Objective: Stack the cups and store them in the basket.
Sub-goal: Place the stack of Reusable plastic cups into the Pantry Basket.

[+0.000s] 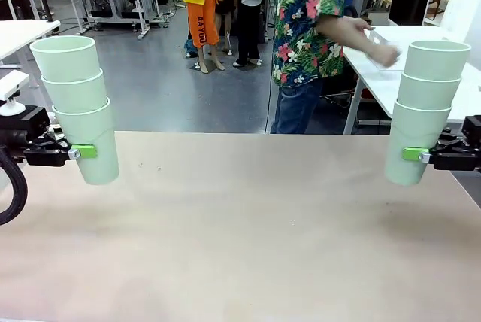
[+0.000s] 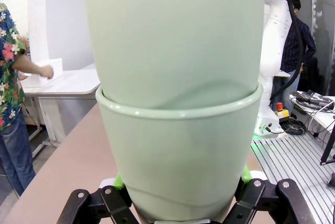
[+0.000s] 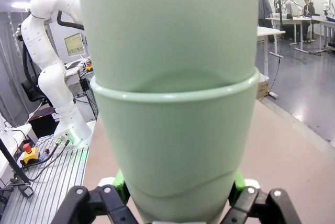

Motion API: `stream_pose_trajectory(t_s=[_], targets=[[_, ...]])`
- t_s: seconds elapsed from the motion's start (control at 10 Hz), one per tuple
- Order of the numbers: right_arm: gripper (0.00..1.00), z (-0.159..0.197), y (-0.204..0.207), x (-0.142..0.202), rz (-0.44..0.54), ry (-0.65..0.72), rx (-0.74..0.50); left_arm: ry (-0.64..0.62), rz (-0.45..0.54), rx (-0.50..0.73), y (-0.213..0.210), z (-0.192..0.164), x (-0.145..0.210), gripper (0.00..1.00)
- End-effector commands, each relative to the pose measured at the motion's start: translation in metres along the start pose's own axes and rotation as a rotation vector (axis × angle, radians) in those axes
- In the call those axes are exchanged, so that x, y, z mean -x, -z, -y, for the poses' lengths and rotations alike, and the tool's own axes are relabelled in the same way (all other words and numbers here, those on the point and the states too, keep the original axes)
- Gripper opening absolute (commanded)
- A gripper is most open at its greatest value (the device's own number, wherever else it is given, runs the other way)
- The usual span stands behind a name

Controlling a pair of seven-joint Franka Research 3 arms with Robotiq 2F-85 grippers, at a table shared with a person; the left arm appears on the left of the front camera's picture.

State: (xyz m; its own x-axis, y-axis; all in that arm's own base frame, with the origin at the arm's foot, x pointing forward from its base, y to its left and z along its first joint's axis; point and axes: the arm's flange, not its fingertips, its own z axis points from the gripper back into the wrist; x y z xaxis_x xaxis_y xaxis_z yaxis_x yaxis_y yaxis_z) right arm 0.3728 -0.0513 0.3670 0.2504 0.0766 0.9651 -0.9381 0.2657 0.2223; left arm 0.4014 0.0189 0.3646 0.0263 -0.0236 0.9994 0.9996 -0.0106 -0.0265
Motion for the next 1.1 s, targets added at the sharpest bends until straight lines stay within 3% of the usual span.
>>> stream_pose_trajectory(t_s=[0.0, 1.0], targets=[[0.85, -0.0004, 0.0003, -0.0033, 0.005, -0.006, -0.001, 0.007, 0.007, -0.001, -0.0005, 0.0006, -0.0039, 0.86], [0.85, -0.0004, 0.0003, -0.0033, 0.005, -0.006, -0.001, 0.007, 0.007, -0.001, -0.0005, 0.0006, -0.0039, 0.86]])
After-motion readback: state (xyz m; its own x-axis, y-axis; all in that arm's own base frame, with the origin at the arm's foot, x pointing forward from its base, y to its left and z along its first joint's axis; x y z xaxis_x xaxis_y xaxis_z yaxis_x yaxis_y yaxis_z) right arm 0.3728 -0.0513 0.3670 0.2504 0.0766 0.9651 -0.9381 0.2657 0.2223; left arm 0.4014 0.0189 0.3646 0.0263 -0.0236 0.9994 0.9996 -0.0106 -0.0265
